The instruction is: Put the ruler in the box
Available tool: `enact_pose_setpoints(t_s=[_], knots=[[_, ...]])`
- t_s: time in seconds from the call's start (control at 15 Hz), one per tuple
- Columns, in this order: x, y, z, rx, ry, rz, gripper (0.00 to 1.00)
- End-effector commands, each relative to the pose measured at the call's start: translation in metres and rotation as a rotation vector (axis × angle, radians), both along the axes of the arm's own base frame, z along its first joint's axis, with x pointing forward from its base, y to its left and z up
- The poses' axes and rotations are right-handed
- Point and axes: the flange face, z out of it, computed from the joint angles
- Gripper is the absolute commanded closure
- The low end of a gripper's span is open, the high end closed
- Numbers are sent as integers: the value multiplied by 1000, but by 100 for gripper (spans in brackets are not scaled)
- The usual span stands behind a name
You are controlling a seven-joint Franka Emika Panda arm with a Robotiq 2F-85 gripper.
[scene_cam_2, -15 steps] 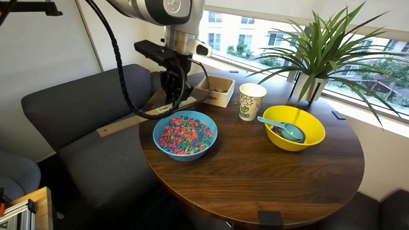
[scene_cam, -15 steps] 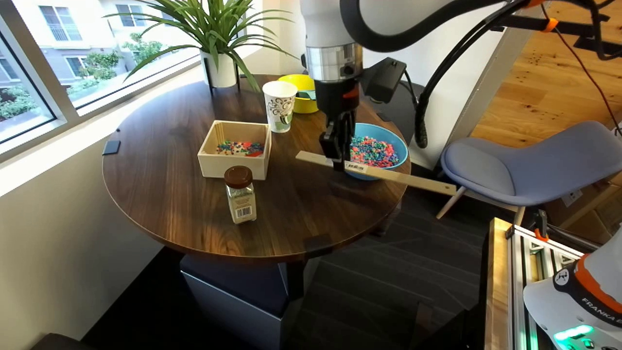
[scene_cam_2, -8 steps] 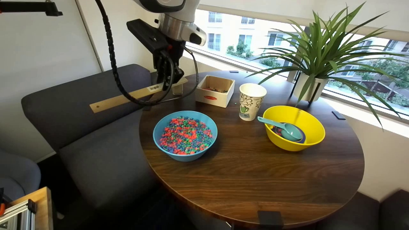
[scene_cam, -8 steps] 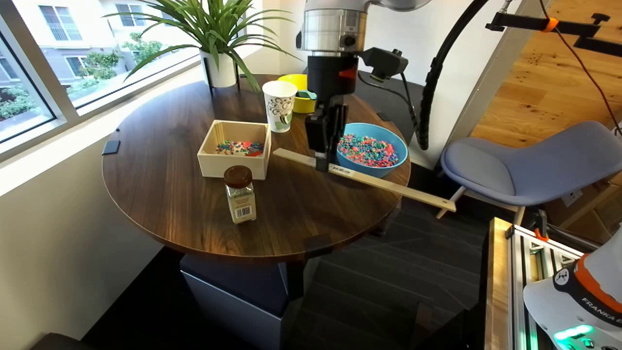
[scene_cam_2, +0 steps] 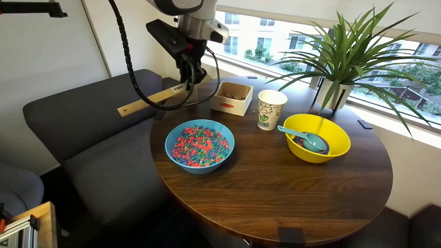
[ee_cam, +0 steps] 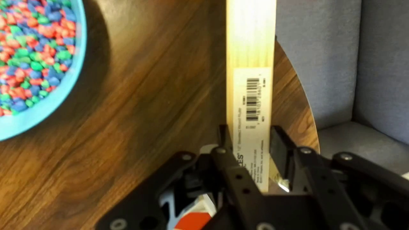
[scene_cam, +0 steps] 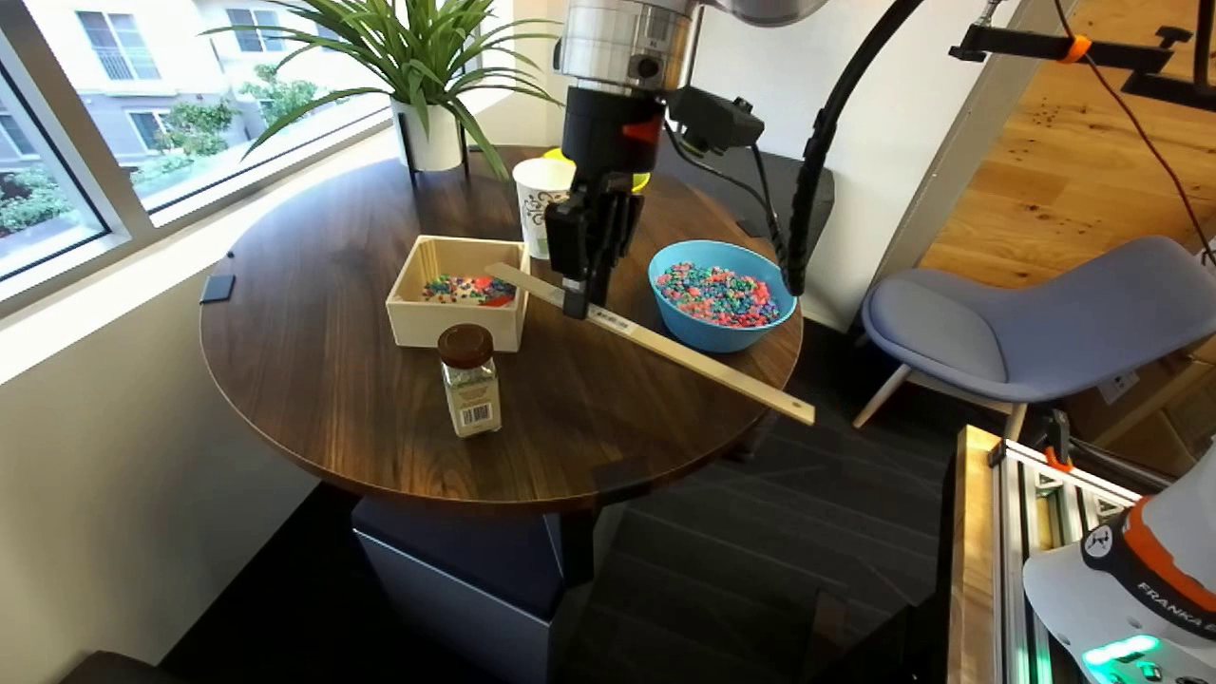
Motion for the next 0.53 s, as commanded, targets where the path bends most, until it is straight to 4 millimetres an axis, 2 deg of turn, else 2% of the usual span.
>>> enact_pose_setpoints(t_s=[0.0,0.27,0.47], knots=[[33,20,8,35,-132,-41,90],[68,25,31,-58,-256,35,90],[94,25,54,-131,-367,178,90]])
